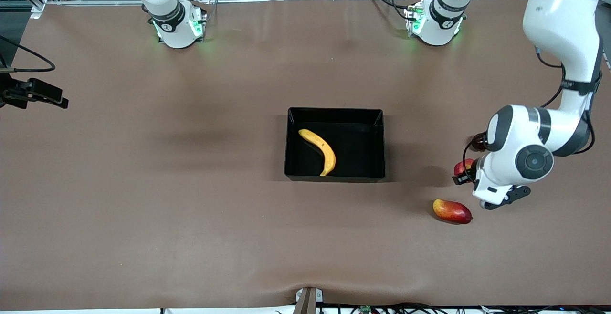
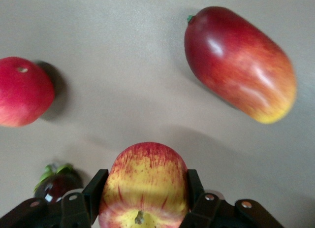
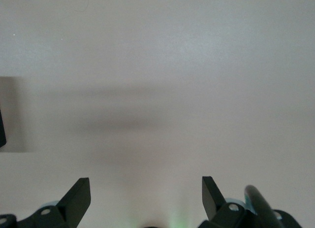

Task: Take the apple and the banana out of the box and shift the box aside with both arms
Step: 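Lower the apple beside the red apple and open the left gripper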

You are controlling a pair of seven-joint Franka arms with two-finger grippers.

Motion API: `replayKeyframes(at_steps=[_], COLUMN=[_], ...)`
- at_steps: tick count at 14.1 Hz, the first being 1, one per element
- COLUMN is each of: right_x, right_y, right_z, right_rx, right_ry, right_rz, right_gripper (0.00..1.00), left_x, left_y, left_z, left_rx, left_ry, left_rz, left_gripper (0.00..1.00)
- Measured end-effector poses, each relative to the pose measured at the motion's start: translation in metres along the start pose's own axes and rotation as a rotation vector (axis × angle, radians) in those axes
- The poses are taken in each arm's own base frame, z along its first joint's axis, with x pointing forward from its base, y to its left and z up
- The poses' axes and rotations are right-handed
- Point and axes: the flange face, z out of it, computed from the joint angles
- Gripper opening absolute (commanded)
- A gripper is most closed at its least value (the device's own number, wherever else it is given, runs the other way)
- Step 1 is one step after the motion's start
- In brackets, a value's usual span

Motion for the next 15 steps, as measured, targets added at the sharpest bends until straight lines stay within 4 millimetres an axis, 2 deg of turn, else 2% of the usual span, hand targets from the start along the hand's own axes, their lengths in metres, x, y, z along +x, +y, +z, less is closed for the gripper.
replayKeyframes(at_steps=[2, 3, 4, 5, 7, 9, 10, 12, 14, 15], right_x=[0.000, 0.000, 0.000, 0.000, 0.000, 0.000, 0.000, 0.000, 0.000, 0.000], right_y=[0.000, 0.000, 0.000, 0.000, -0.003, -0.003, -0.003, -0.004, -0.004, -0.004], right_z=[0.000, 0.000, 0.000, 0.000, 0.000, 0.000, 0.000, 0.000, 0.000, 0.000], right_rx=[0.000, 0.000, 0.000, 0.000, 0.000, 0.000, 0.000, 0.000, 0.000, 0.000], right_ry=[0.000, 0.000, 0.000, 0.000, 0.000, 0.000, 0.000, 0.000, 0.000, 0.000], right_rz=[0.000, 0.000, 0.000, -0.001, -0.005, -0.006, -0.006, -0.007, -0.006, -0.006], right_gripper=[1.00, 1.00, 1.00, 1.00, 1.00, 1.00, 1.00, 1.00, 1.00, 1.00], left_x=[0.008, 0.011, 0.014, 0.015, 0.015, 0.017, 0.016, 0.004, -0.023, -0.041], left_y=[-0.007, -0.012, -0.016, -0.017, -0.015, -0.011, -0.009, 0.004, 0.031, 0.050], left_z=[0.028, 0.036, 0.041, 0.044, 0.042, 0.026, 0.011, -0.034, -0.083, -0.102], left_rx=[-0.003, 0.003, 0.008, 0.011, 0.008, -0.002, -0.004, -0.017, -0.050, -0.074], left_ry=[-0.011, -0.014, -0.014, -0.009, -0.001, 0.021, 0.030, 0.049, 0.062, 0.059], left_rz=[-0.010, -0.013, -0.014, -0.011, -0.006, -0.003, 0.000, 0.020, 0.056, 0.066], left_gripper=[0.00, 0.13, 0.58, 1.00, 1.00, 1.00, 1.00, 1.00, 1.00, 1.00])
